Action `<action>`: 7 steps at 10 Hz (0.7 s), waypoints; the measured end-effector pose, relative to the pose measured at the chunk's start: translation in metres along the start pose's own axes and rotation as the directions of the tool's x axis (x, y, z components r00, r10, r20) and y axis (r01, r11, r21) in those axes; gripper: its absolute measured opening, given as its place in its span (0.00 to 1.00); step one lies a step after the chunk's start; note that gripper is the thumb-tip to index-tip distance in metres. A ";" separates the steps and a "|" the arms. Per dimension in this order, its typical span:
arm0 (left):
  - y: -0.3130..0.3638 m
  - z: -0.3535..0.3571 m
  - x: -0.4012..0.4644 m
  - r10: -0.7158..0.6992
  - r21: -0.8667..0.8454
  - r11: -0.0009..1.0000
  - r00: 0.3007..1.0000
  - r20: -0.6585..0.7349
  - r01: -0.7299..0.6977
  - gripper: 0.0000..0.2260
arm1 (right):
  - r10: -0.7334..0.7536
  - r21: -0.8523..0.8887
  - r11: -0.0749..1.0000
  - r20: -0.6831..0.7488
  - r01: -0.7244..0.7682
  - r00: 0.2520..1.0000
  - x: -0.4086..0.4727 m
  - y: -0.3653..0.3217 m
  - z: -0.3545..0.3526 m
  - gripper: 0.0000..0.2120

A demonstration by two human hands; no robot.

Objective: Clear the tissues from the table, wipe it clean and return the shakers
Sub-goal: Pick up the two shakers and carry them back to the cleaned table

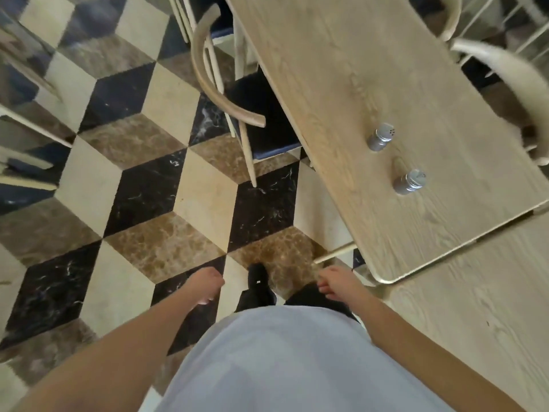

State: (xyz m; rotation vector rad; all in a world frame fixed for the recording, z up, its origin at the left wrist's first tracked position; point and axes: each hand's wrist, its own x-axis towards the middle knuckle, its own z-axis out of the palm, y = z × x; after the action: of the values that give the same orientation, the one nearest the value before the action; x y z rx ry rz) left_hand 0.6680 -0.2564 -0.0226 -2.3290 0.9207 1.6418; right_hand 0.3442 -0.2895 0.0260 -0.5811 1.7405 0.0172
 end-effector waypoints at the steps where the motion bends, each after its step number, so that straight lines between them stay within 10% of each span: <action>1: 0.016 -0.020 0.016 -0.038 0.001 0.999 0.999 0.012 0.038 0.05 | -0.079 0.058 0.995 0.022 0.077 0.997 -0.006 -0.044 0.012 0.06; 2: 0.026 -0.028 0.028 -0.076 0.060 0.996 0.995 0.066 0.072 0.12 | -0.005 0.131 0.991 0.029 0.001 1.000 0.006 -0.046 0.010 0.08; 3: 0.050 -0.026 0.040 -0.067 0.180 0.982 0.995 0.076 0.052 0.13 | -0.033 -0.158 0.986 0.092 0.047 0.995 0.026 -0.058 -0.026 0.16; 5: 0.145 -0.029 0.048 0.136 0.567 0.808 0.987 0.090 -0.163 0.07 | -0.063 -0.054 0.997 -0.039 0.061 0.997 0.071 -0.084 -0.084 0.06; 7: 0.296 -0.039 0.047 0.336 0.512 0.805 0.942 0.023 -0.300 0.04 | 0.059 0.122 0.992 -0.122 -0.044 0.991 0.095 -0.122 -0.164 0.11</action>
State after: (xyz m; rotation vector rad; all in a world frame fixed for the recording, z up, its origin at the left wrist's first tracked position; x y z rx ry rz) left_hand 0.5449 -0.5295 0.0165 -1.9421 1.6111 1.2037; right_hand 0.2290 -0.4834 0.0175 -0.4572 1.8648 -0.0882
